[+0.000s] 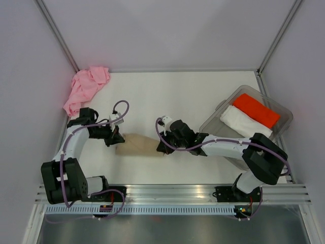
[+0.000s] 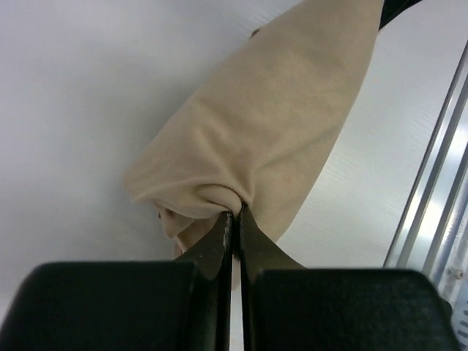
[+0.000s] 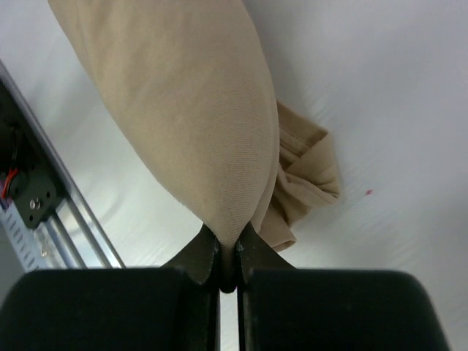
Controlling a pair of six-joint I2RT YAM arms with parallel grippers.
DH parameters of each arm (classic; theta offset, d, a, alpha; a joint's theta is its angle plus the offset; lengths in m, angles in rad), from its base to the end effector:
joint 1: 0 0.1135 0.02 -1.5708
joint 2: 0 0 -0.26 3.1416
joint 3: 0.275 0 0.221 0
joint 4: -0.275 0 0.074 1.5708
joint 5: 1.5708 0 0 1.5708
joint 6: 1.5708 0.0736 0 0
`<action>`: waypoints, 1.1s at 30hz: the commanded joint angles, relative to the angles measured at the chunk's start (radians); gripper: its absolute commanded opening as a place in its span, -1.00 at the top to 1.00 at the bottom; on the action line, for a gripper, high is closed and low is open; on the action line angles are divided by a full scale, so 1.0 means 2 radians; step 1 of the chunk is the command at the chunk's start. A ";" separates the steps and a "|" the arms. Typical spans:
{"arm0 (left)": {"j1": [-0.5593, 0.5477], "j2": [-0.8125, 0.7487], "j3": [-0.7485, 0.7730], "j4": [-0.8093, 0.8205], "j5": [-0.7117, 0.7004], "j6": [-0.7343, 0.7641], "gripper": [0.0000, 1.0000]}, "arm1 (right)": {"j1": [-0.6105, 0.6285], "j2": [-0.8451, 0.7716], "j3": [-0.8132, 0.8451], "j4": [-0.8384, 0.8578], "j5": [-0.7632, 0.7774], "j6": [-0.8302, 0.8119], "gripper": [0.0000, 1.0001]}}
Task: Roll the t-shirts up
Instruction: Roll the tshirt
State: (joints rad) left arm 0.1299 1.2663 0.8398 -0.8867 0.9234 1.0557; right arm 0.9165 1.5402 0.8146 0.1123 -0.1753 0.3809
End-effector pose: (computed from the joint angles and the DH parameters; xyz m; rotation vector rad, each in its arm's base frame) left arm 0.1967 -0.0335 0.2137 1.1640 1.9992 -0.7856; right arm 0.1911 0.2703 0.1928 -0.7176 2.2144 0.8920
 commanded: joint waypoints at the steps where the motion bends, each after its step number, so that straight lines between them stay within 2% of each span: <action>1: 0.048 0.019 -0.012 -0.059 0.001 0.086 0.95 | 0.006 0.028 -0.008 0.057 -0.080 0.016 0.99; 3: 0.075 0.033 -0.005 -0.095 0.011 0.121 0.95 | -0.001 0.035 -0.012 0.082 -0.106 0.026 1.00; 5: 0.115 0.046 0.000 -0.123 0.021 0.155 0.95 | -0.013 0.045 -0.015 0.106 -0.165 0.056 0.99; 7: 0.133 0.058 -0.003 -0.168 0.019 0.219 0.79 | -0.023 0.070 -0.007 0.112 -0.197 0.066 0.99; 8: 0.134 0.061 -0.007 -0.177 0.015 0.234 0.37 | -0.023 0.081 0.009 0.101 -0.201 0.063 0.99; 9: 0.134 0.064 -0.009 -0.182 0.003 0.244 0.14 | -0.021 0.098 0.016 0.082 -0.202 0.060 0.99; 10: 0.134 0.064 -0.009 -0.189 -0.002 0.249 -0.49 | -0.020 0.105 0.026 0.072 -0.200 0.048 0.99; 11: 0.134 0.063 -0.007 -0.191 -0.004 0.251 -0.66 | -0.020 0.110 0.028 0.068 -0.202 0.046 0.99; 16: 0.149 0.059 0.036 -0.189 0.024 0.200 -0.66 | -0.018 0.126 0.051 0.051 -0.243 0.028 0.99; 18: 0.154 0.059 0.053 -0.188 0.019 0.193 -0.54 | -0.019 0.130 0.075 0.014 -0.252 0.007 0.99; 20: 0.162 0.046 0.033 -0.178 -0.001 0.222 -0.30 | -0.018 0.123 0.077 0.006 -0.249 -0.002 0.99; 22: 0.167 0.033 -0.012 -0.149 -0.052 0.266 -0.05 | -0.019 0.110 0.074 -0.013 -0.220 -0.019 0.99; 25: 0.169 0.026 -0.036 -0.084 -0.110 0.271 0.15 | -0.019 0.110 0.077 -0.068 -0.169 -0.052 0.95; 30: 0.184 0.109 0.020 -0.087 -0.087 0.193 0.20 | -0.006 0.110 0.061 -0.074 -0.119 -0.082 0.88; 33: 0.183 0.124 0.023 -0.084 -0.081 0.158 0.02 | 0.006 0.110 0.064 -0.079 -0.103 -0.095 0.77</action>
State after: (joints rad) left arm 0.4934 1.4883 0.8547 -1.0809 0.7383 1.4544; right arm 0.8986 1.7805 0.9394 0.0074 -0.4644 0.2630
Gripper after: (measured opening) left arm 0.462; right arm 0.109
